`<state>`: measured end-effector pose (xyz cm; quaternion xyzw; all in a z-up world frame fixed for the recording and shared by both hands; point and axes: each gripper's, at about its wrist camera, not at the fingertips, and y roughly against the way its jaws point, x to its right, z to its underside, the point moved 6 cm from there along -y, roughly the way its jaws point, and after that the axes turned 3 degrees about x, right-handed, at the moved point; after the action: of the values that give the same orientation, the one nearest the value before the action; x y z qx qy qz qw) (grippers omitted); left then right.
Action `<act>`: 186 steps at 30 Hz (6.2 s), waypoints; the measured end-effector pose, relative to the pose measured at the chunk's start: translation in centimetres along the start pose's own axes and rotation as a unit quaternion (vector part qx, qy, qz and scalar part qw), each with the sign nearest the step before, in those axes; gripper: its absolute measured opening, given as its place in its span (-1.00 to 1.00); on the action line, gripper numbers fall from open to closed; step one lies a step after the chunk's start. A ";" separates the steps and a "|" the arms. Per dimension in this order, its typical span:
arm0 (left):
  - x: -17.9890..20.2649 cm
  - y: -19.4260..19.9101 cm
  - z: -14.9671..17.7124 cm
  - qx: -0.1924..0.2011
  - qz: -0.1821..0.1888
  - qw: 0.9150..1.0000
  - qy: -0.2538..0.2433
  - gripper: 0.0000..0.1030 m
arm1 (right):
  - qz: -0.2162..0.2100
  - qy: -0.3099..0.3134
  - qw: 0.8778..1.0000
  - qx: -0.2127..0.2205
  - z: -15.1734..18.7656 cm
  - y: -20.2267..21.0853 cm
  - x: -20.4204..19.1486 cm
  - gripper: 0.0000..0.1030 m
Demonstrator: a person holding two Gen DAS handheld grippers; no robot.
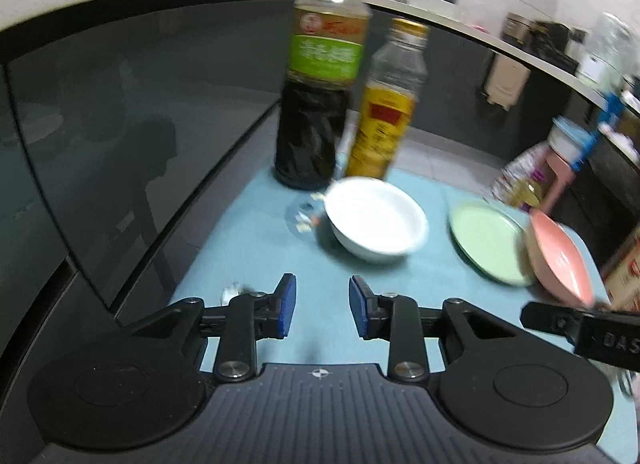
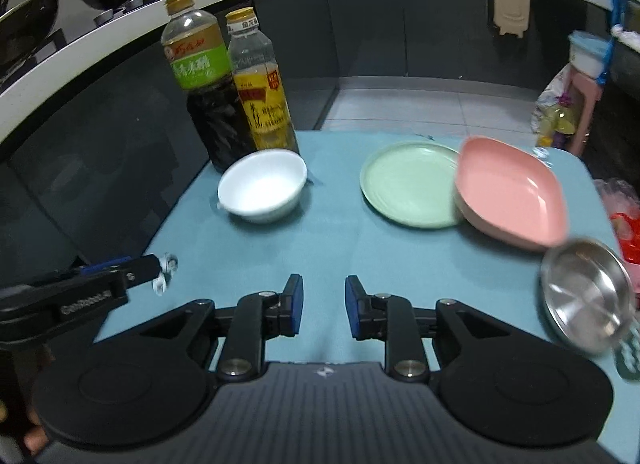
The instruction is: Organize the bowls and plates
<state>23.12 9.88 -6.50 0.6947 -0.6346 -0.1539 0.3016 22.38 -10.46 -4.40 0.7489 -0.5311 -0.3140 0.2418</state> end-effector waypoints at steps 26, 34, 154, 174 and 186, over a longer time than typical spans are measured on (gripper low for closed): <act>1.5 -14.3 -3.0 -0.071 0.033 0.997 0.010 -0.52 | 0.009 -0.041 0.997 -0.063 -5.8 -14.1 -0.4 -0.39; 2.1 -12.0 -1.8 -0.090 0.058 0.994 -0.003 -0.73 | 0.001 -0.010 0.997 -0.071 -5.1 -12.5 -1.1 -0.97; 4.1 11.5 9.5 -0.043 0.108 0.991 -0.060 -0.65 | 0.017 -0.095 0.995 -0.012 12.1 8.5 4.4 -0.70; 7.9 1.6 1.4 -0.032 0.138 0.985 -0.101 -0.59 | 0.045 -0.110 0.993 -0.023 6.2 3.2 8.7 -0.70; 12.8 -10.3 -2.1 -0.064 0.173 0.978 -0.098 -0.58 | 0.058 -0.145 0.987 -0.033 2.2 -1.5 11.0 -0.70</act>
<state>34.32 -2.03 -9.05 0.5352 -0.7605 -0.2073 0.3036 24.41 -20.45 -9.33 0.6549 -0.5926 -0.4219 0.2048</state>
